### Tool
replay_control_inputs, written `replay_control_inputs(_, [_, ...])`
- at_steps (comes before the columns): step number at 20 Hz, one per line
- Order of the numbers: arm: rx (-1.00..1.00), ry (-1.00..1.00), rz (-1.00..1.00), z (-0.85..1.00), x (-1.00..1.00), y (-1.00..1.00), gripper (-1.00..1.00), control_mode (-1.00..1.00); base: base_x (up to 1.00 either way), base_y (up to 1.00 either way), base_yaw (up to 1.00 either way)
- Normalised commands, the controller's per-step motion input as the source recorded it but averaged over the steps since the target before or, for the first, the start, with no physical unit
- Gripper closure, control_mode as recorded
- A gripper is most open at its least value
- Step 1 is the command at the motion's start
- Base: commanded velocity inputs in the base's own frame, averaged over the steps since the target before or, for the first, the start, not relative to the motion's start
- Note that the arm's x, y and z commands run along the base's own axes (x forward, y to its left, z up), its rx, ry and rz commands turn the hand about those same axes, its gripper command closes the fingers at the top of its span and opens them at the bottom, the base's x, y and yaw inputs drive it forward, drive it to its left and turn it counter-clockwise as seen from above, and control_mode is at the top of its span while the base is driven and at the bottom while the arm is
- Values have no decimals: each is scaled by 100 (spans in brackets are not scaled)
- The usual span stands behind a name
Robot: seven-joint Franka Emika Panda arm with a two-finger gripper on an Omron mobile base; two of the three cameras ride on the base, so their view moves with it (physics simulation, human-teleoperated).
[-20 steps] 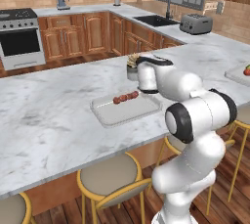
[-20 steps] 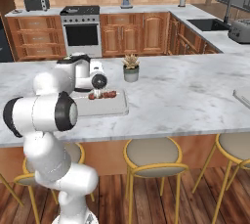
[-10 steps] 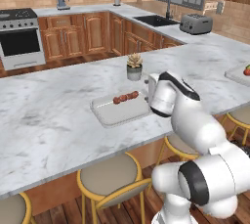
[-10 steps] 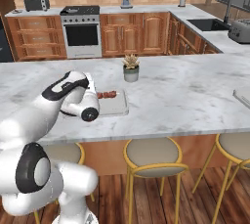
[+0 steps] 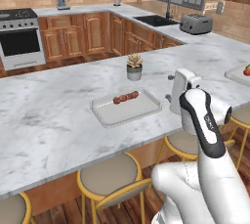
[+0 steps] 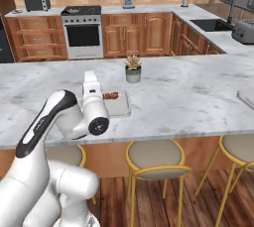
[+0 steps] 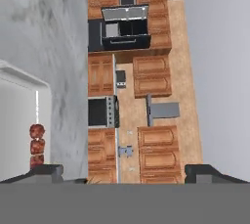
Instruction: Place the cold items (peach and lemon wedge) from the fridge in one tupperware on the dining counter. Place the warm items (kebab skewer and hot dog) in the stove area in another tupperware.
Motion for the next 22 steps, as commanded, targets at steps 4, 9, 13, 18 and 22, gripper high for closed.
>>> replay_control_inputs(4, [-26,4,25,60,-100,-53,-100,-100,0,0,0])
replay_control_inputs(9, [-87,37,20,-23,-79,6,-100,-100,0,0,0])
replay_control_inputs(13, [-100,46,2,-43,-64,27,-100,-100,0,0,0])
replay_control_inputs(18, [-79,27,0,-33,-47,19,-100,-100,0,0,0])
replay_control_inputs(22, [-17,1,0,-16,-1,8,-100,-100,0,0,0])
